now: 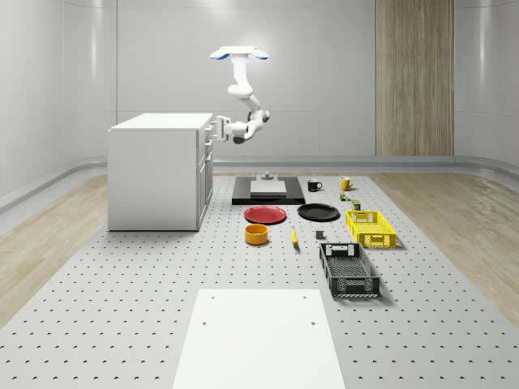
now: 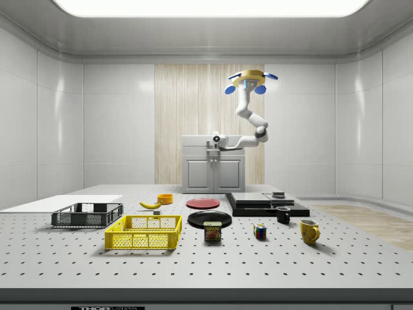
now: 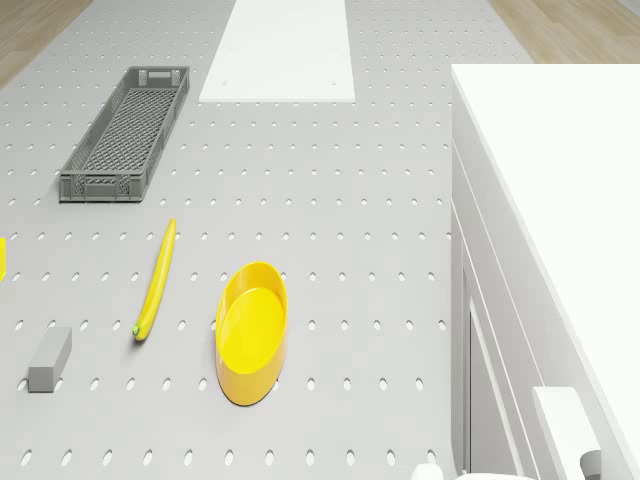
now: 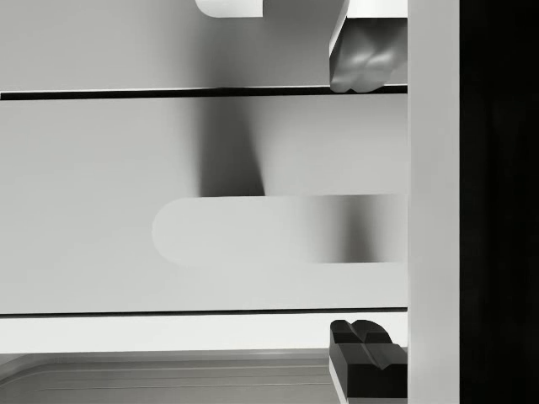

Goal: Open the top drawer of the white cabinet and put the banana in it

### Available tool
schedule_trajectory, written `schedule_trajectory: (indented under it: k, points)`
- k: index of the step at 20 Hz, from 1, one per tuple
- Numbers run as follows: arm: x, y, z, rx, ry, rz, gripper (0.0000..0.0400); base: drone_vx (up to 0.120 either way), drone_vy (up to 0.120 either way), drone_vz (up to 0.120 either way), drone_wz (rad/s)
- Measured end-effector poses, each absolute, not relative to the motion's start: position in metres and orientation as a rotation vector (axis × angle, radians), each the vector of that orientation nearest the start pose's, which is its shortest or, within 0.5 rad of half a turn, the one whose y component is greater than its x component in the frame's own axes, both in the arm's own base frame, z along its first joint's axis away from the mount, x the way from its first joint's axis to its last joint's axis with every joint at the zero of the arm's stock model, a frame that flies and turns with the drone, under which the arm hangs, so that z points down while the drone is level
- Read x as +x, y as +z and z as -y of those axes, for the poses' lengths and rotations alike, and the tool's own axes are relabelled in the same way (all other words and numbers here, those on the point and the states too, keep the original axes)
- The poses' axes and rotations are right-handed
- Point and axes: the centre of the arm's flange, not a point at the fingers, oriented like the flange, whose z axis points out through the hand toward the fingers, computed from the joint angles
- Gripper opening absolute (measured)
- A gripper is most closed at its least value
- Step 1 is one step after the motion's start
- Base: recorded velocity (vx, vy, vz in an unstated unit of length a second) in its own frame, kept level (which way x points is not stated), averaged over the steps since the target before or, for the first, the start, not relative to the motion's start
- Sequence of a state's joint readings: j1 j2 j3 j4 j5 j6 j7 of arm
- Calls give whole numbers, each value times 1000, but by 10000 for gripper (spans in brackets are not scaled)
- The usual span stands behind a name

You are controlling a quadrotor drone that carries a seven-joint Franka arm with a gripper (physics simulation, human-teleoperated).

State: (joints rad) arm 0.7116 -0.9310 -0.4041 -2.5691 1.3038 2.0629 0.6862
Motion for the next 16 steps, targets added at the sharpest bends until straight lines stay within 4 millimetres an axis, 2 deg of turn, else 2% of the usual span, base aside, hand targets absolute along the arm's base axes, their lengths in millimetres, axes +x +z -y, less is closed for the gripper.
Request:
schedule_trajectory:
  k: [4, 5, 7, 10, 11, 12, 14, 16]
  points:
    - [306, 610, -121, -1478, 628, -627, 400, 0, 0, 0, 0]
    - [306, 610, -123, -1478, 628, -627, 335, 0, 0, 0, 0]
    - [306, 610, -126, -1478, 628, -626, 244, 0, 0, 0, 0]
    - [306, 610, -129, -1478, 628, -626, 171, 0, 0, 0, 0]
    - [306, 609, -130, -1478, 628, -627, 157, 0, 0, 0, 0]
    - [305, 612, -130, -1479, 649, -652, 177, 0, 0, 0, 0]
    - [307, 608, -129, -1484, 604, -615, 148, 0, 0, 0, 0]
    - [307, 608, -124, -1484, 612, -620, 139, 0, 0, 0, 0]
